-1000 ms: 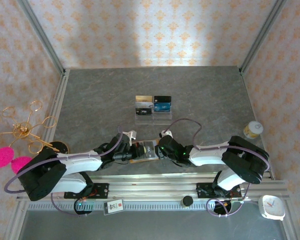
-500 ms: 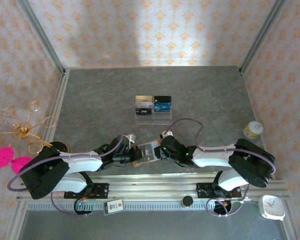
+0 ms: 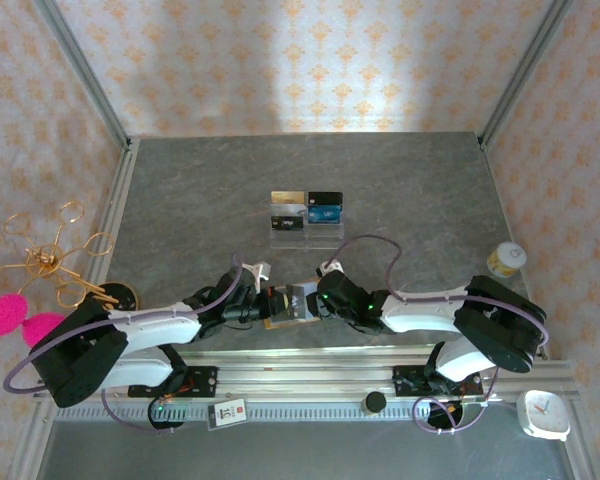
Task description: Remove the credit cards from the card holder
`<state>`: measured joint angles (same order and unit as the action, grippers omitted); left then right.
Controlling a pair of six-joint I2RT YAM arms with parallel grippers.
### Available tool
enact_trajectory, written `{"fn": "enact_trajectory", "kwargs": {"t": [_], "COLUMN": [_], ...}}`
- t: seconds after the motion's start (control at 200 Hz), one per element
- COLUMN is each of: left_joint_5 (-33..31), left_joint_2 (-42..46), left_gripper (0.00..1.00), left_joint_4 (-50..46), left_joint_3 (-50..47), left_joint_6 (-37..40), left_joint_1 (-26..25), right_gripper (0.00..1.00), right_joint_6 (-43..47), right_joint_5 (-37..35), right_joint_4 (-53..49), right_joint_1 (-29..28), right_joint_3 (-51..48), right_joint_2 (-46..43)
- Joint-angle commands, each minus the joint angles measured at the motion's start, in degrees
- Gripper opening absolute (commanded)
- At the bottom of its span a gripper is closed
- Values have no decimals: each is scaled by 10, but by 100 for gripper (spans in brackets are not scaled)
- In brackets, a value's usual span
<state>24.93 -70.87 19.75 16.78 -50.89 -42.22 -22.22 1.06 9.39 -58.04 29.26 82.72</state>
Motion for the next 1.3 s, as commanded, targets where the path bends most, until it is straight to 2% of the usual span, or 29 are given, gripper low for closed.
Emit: {"fn": "enact_trajectory", "kwargs": {"t": [0.0,0.14,0.225,0.36,0.46,0.626,0.686,0.741,0.791,0.946,1.106,1.231,1.296], "left_joint_5": [20,28,31,32,31,28,28,20,10,-15,-42,-112,-149], "left_joint_2": [-25,-47,-51,-48,-50,-61,-65,-56,-40,30,62,86,106], "left_gripper": [0,0,0,19,25,25,18,8,8,30,35,40,43], "left_joint_4": [21,69,81,89,93,100,100,81,71,27,-22,-93,-120], "left_joint_3": [6,-11,-14,-15,-17,-19,-18,-16,-23,-34,-21,3,1], "left_joint_6": [5,-16,-23,-26,-29,-34,-35,-34,-37,-30,0,20,14], "left_joint_1": [5,5,5,4,4,4,5,5,6,6,-10,-35,-38], "right_gripper": [44,29,23,20,19,17,17,17,17,21,24,37,38], "right_joint_6": [4,0,-3,-8,-8,-12,-15,-17,-16,-7,8,17,28], "right_joint_5": [-1,5,19,25,26,29,29,26,25,26,11,-4,3], "right_joint_4": [-1,10,22,28,29,30,30,27,23,19,-4,-10,-10], "right_joint_1": [-3,-4,-4,-4,-4,-4,-4,-4,-4,-4,-4,-3,-4], "right_joint_3": [-1,2,0,-4,-5,-7,-9,-10,-10,-11,2,7,18], "right_joint_2": [3,43,57,65,64,63,59,55,52,31,2,-26,-24]}}
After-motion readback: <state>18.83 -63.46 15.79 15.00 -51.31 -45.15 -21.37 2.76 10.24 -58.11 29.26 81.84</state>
